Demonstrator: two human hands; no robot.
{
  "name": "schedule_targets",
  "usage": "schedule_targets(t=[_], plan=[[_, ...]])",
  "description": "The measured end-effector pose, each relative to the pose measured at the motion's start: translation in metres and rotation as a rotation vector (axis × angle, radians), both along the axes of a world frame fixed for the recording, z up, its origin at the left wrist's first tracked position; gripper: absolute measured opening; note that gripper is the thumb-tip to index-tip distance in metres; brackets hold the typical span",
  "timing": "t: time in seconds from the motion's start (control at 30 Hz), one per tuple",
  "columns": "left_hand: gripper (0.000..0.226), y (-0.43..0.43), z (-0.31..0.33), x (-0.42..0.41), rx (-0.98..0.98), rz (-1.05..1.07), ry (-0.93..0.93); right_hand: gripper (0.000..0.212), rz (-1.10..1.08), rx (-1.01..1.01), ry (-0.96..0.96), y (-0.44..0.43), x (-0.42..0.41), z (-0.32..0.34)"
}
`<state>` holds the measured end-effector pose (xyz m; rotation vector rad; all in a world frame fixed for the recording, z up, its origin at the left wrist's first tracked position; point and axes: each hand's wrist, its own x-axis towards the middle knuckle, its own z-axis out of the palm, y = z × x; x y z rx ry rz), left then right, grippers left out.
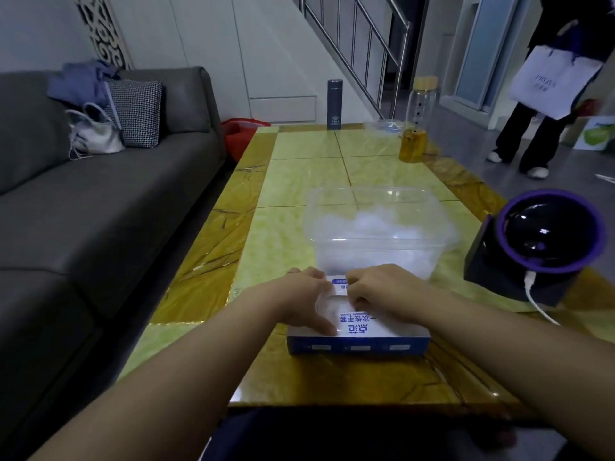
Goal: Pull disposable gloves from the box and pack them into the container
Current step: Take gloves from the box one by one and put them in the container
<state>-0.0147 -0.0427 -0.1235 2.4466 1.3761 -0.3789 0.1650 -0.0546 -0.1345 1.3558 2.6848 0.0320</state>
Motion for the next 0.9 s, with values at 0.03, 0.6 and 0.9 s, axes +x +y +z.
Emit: schedule_targets(t=[0.03, 0.6, 0.9], plan=[[0.083, 0.001, 0.0, 0.0, -0.002, 0.004, 0.0, 0.012, 0.024, 0.014, -0.003, -0.001, 0.002, 0.004], [0.086, 0.002, -0.003, -0.002, -0.015, 0.009, -0.008, 0.018, -0.03, 0.034, 0.079, -0.01, -0.009, 0.01], [0.091, 0.004, -0.003, -0.001, -0.017, 0.011, 0.001, 0.007, -0.22, 0.064, 0.302, -0.002, 0.013, 0.035]])
